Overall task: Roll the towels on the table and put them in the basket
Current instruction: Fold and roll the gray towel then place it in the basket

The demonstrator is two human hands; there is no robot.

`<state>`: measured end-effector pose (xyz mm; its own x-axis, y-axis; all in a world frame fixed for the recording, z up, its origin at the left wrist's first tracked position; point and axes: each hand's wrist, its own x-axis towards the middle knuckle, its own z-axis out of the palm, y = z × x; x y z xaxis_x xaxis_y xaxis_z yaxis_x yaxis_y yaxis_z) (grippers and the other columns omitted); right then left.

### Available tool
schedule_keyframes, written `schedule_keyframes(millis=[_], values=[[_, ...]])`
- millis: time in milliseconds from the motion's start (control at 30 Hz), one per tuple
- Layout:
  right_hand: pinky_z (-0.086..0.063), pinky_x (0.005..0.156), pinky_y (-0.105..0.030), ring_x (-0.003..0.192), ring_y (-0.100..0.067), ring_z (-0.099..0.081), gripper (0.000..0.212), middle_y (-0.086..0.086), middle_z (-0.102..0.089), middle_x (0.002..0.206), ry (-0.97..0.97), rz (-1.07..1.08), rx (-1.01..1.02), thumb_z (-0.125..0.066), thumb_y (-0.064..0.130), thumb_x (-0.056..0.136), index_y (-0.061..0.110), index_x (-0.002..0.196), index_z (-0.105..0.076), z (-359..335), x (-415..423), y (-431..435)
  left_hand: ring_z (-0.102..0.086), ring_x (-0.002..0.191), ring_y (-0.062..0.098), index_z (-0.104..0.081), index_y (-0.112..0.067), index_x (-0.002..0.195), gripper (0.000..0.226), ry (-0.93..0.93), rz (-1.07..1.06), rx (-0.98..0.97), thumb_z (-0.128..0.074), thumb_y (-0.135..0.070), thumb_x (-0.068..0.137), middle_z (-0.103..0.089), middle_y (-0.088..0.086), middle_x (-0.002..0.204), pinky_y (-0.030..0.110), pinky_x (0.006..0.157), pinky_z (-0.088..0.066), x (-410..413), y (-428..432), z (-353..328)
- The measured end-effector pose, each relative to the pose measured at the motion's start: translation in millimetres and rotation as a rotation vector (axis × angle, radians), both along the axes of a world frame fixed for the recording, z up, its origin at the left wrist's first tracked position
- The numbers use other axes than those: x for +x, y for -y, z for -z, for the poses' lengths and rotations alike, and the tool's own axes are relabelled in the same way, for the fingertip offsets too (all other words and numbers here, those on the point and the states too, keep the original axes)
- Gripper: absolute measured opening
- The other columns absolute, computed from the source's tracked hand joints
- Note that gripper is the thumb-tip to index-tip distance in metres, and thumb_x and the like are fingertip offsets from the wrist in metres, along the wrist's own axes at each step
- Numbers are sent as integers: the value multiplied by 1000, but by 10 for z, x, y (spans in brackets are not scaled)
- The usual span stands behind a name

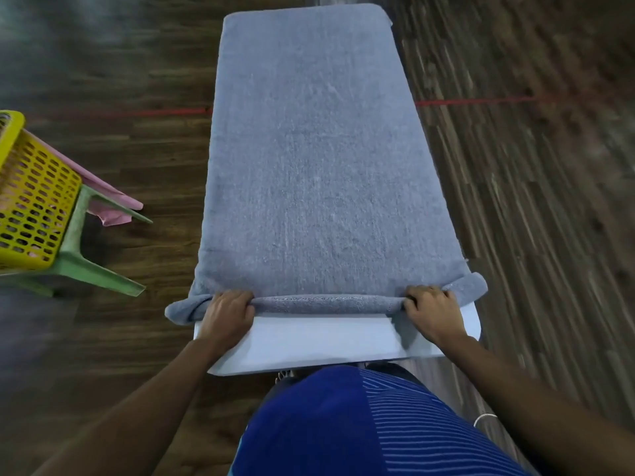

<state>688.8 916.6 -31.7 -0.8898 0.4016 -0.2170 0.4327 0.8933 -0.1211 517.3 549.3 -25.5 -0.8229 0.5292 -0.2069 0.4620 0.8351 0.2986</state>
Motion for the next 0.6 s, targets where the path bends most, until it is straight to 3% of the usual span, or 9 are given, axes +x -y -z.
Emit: schedule_keyframes(millis=[100, 233, 300, 467, 600], values=[[-36, 81, -38, 93, -24, -59, 21, -1, -71, 97, 7, 40, 14, -48, 30, 88, 22, 93, -67, 0, -55, -16, -60, 77, 24, -58, -18, 93, 18, 152, -36, -3, -40, -22, 92, -68, 6, 88, 40, 74, -50, -126, -23, -41], [-38, 76, -43, 89, -33, -54, 18, -10, -61, 97, -196, 34, 82, -67, 12, 79, 13, 97, -64, 37, -65, -19, -53, 85, 30, -58, -12, 97, 12, -156, -47, -3, -60, -13, 85, -58, 9, 92, 45, 77, -44, -150, 15, 1], [-41, 74, -43, 87, -33, -55, 25, -11, -59, 97, -256, -47, 19, -68, 2, 75, 11, 98, -64, 42, -47, 14, -55, 86, 32, -62, -8, 96, 14, -200, -76, 20, -63, -6, 82, -59, 10, 93, 45, 76, -44, -82, 15, 1], [-46, 92, -46, 109, -30, -56, 51, -7, -58, 120, -120, -150, -39, -72, 6, 70, 13, 120, -58, 129, 99, 107, -58, 104, 38, -61, 1, 120, 54, -163, 5, -53, -71, -1, 67, -62, 18, 115, 51, 90, -49, 131, 109, 118], [-35, 103, -49, 116, -31, -49, 51, -9, -52, 129, -191, -155, 64, -69, 10, 77, 15, 126, -56, 97, 162, 109, -59, 107, 39, -60, 2, 122, 49, -174, 34, -81, -66, -1, 73, -63, 20, 117, 52, 94, -48, 107, 133, 121]])
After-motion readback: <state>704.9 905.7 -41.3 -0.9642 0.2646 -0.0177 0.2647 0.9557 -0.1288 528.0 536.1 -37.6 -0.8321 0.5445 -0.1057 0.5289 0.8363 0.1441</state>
